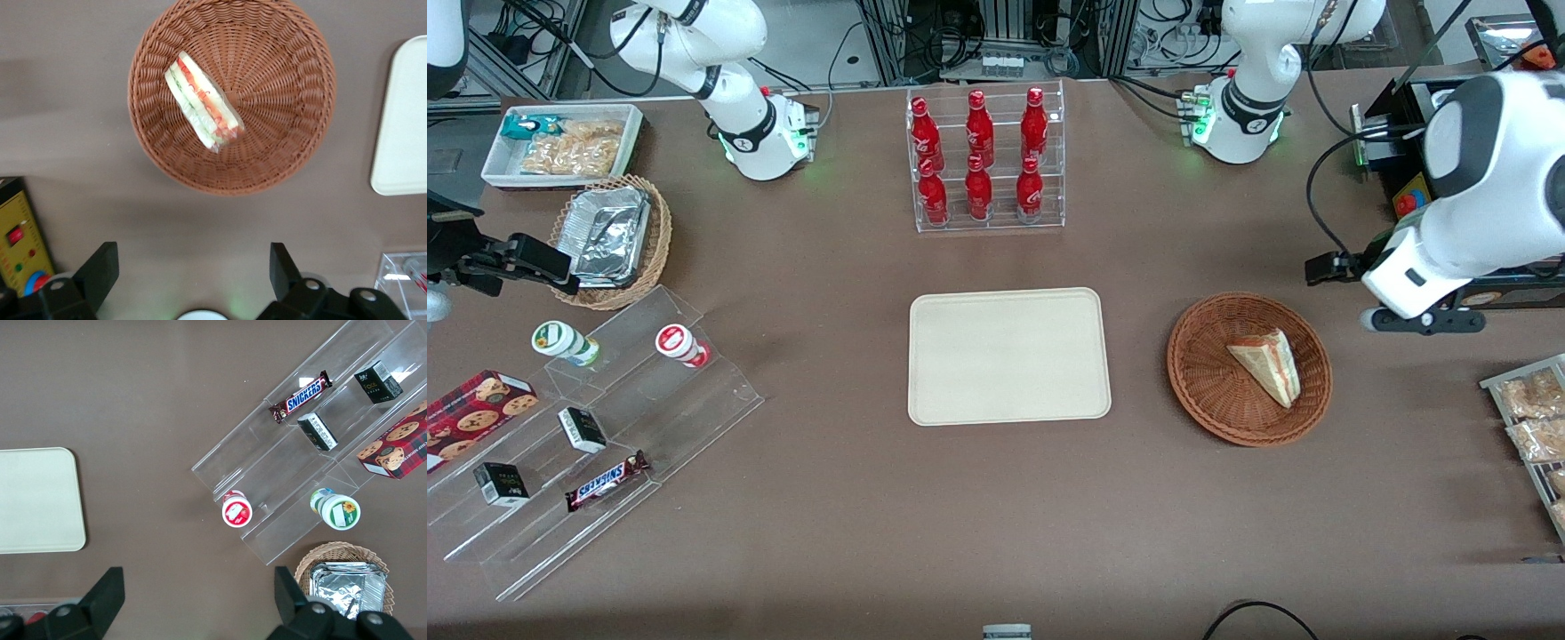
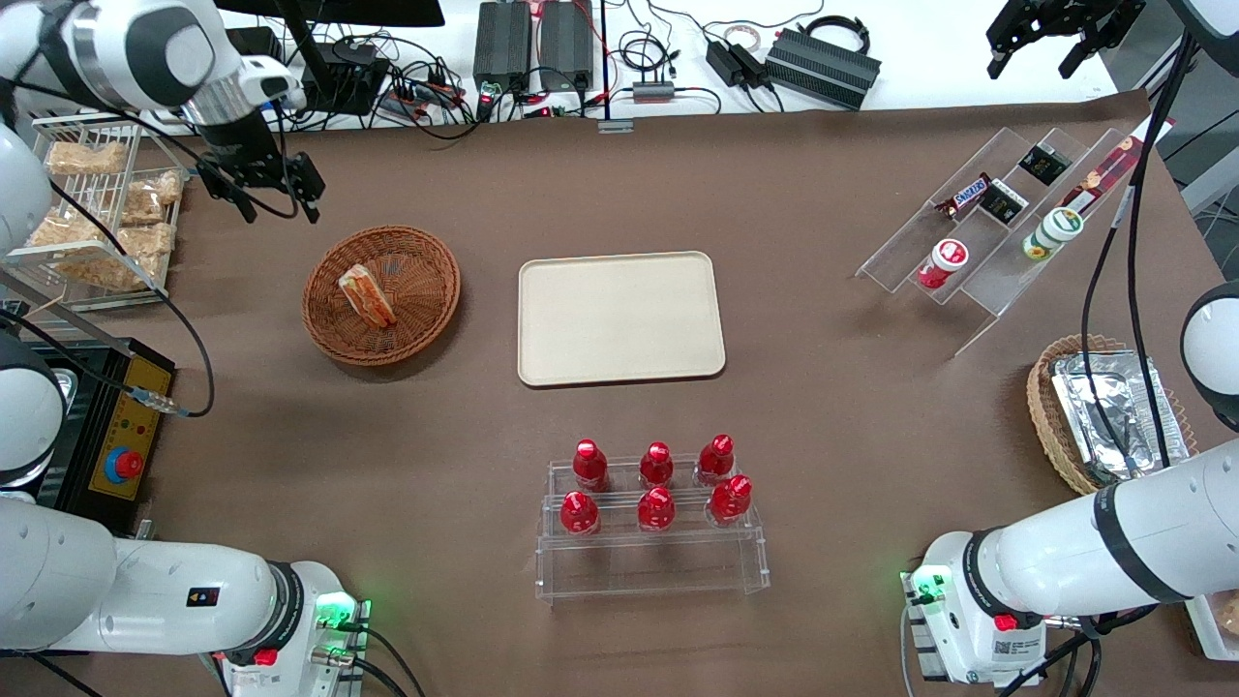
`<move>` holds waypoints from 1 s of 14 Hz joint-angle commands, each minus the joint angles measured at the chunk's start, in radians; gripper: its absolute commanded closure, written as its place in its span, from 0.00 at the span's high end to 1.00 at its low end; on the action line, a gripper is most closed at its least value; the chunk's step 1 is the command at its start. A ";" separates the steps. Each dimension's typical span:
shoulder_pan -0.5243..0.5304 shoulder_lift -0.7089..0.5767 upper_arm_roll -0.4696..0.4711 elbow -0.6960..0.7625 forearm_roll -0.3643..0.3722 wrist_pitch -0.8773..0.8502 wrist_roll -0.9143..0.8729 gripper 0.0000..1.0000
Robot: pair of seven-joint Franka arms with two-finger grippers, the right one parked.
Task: Place sandwich from basket to tray
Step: 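Move the left gripper over the wicker basket above the wrapped sandwich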
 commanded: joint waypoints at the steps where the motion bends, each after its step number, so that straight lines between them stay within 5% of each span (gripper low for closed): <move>1: -0.006 -0.032 0.006 -0.137 0.010 0.147 -0.023 1.00; 8: -0.003 -0.026 0.009 -0.371 0.010 0.528 -0.186 1.00; 14: -0.007 0.066 0.009 -0.370 0.010 0.655 -0.598 1.00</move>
